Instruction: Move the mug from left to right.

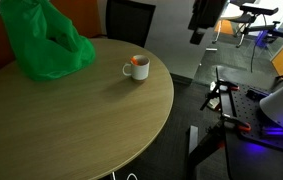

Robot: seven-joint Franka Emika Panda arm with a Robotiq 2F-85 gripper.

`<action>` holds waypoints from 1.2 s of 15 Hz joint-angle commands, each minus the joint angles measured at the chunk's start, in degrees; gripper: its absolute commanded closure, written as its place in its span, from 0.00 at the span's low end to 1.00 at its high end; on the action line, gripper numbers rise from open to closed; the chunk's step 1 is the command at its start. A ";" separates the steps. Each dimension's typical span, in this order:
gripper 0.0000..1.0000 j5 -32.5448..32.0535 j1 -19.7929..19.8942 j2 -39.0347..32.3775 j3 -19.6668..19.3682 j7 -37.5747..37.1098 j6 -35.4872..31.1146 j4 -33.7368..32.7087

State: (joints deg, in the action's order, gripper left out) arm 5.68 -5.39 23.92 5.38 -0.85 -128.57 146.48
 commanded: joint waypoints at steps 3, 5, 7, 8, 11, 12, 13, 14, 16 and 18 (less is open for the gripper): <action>0.00 -0.72 1.65 -17.81 -0.46 -3.34 -8.77 -9.42; 0.00 -2.15 2.11 -23.91 -0.97 -3.58 -11.46 -12.94; 0.00 -3.75 2.40 -29.40 -1.58 -3.41 -13.24 -16.42; 0.00 -4.33 2.47 -31.96 -1.92 -2.99 -13.37 -18.22; 0.00 -7.89 2.06 -38.50 -3.27 -3.38 -13.99 -22.71; 0.00 -8.88 1.92 -39.97 -3.79 -3.71 -14.16 -23.72; 0.00 -9.29 1.95 -41.20 -4.08 -3.26 -13.84 -24.67; 0.00 -10.05 1.86 -42.26 -4.63 -3.74 -13.98 -25.37; 0.00 -9.87 2.21 -43.67 -5.37 -3.68 -14.06 -26.01; 0.00 -9.97 2.33 -44.41 -6.15 -3.57 -14.02 -25.95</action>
State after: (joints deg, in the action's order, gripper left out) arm -2.82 -2.79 -19.66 0.18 -2.47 -142.50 121.08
